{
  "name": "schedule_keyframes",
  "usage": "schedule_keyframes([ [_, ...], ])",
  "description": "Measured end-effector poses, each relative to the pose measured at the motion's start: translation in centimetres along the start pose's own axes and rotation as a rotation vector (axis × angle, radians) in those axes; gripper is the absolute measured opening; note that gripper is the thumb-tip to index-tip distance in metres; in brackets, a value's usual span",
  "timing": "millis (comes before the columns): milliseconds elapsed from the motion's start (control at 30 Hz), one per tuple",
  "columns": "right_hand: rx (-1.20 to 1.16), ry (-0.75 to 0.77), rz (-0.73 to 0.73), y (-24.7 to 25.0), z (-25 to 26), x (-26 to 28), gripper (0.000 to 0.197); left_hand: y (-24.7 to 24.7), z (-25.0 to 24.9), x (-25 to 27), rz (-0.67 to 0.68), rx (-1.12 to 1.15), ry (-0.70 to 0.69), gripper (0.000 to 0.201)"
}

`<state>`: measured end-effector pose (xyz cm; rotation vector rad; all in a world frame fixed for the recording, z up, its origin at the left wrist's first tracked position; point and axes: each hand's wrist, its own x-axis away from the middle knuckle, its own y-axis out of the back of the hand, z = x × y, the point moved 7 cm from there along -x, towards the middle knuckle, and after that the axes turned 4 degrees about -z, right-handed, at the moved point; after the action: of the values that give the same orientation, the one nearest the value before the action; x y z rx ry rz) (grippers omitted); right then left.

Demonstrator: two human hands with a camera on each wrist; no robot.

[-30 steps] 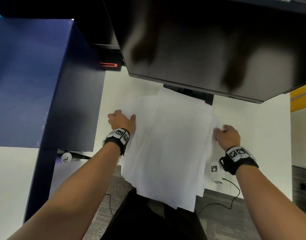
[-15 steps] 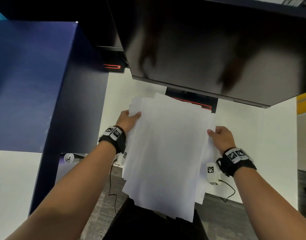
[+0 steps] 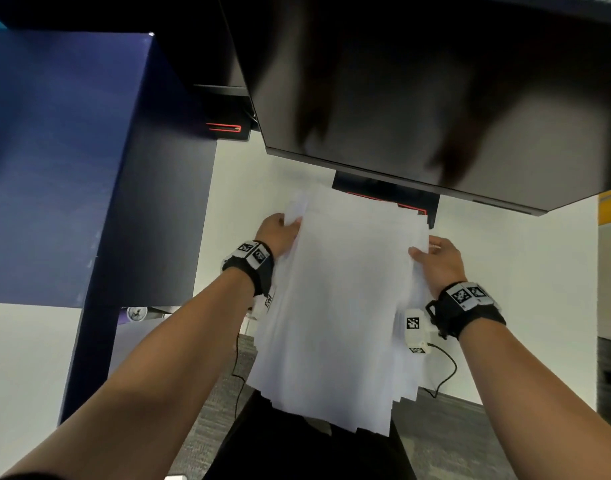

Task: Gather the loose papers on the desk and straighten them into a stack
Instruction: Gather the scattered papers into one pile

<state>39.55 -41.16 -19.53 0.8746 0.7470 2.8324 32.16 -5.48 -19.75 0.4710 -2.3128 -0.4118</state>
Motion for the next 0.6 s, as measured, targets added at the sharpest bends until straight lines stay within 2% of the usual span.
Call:
schedule_keyframes([
  [67,-0.081,-0.08,-0.027,1.9,-1.5,0.0,0.042,1.3,1.6,0.0,0.001,0.144,0.081,0.041],
  [167,-0.207,-0.197,0.002,3.6,-4.3,0.7,0.034,2.2,3.6,1.1,0.002,-0.025,0.074,0.037],
  [233,-0.152,-0.197,0.014,3.5,-5.4,1.3,0.021,2.0,4.2,1.6,-0.048,-0.072,0.076,0.035],
  [300,-0.016,-0.13,-0.001,2.8,-5.3,1.5,0.005,1.1,4.3,1.8,-0.11,-0.001,0.095,0.032],
  [367,0.103,-0.063,-0.045,2.0,-4.6,1.3,0.009,-0.5,3.7,2.0,-0.12,0.02,0.083,0.028],
  [433,0.128,-0.038,-0.083,1.2,-4.1,0.9,0.007,-1.8,2.5,2.5,-0.135,0.045,0.045,0.028],
  [500,0.145,-0.021,-0.112,1.2,-4.0,0.5,0.014,-2.3,1.5,2.6,-0.137,0.091,0.009,0.031],
  [600,0.075,-0.066,-0.05,2.8,-4.1,1.7,0.024,-1.2,1.3,3.4,-0.064,0.122,0.022,0.04],
])
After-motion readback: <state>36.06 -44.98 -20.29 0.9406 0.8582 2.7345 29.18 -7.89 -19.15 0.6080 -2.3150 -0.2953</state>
